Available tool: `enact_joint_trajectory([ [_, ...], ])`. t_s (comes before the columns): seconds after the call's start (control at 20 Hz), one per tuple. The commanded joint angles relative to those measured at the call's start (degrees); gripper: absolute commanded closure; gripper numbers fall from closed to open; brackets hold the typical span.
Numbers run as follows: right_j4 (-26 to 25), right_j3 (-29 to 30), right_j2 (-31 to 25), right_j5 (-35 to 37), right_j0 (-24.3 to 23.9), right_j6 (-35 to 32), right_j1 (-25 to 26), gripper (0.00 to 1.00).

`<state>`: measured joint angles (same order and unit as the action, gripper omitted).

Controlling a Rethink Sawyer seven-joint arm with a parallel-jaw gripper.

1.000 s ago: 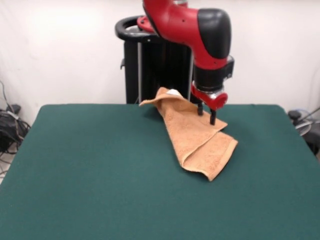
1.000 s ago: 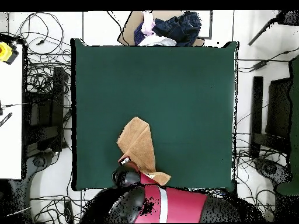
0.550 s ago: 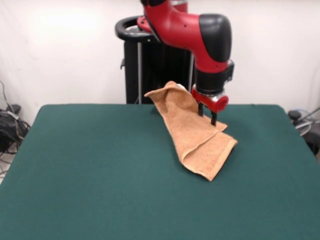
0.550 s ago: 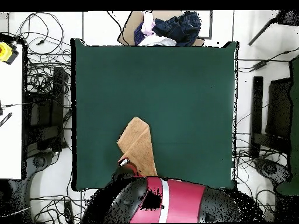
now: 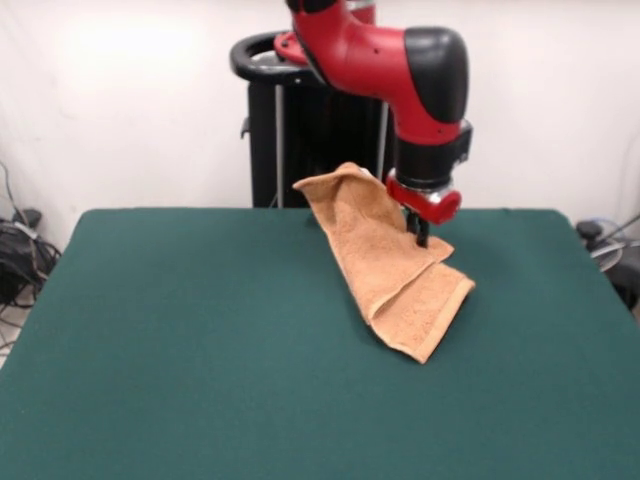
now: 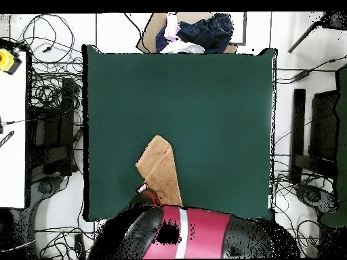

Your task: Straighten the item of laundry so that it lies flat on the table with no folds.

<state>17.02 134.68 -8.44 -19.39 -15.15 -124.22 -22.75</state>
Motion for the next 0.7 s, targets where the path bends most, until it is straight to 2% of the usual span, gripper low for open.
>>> enact_joint_trajectory([
  [0.05,6.44,-11.44,-3.53,-5.66,4.22,-17.51,10.25,1.0],
  [0.3,7.48,-8.8,-4.81,-3.03,4.82,-18.57,6.52,1.0],
  [0.45,8.83,-6.8,-4.75,-0.29,5.68,-18.24,2.88,1.0],
  [0.5,9.68,-5.41,-4.37,1.9,5.86,-17.7,-0.32,1.0],
  [0.7,11.33,-4.72,-2.92,5.88,6.04,-15.27,-4.65,1.0],
])
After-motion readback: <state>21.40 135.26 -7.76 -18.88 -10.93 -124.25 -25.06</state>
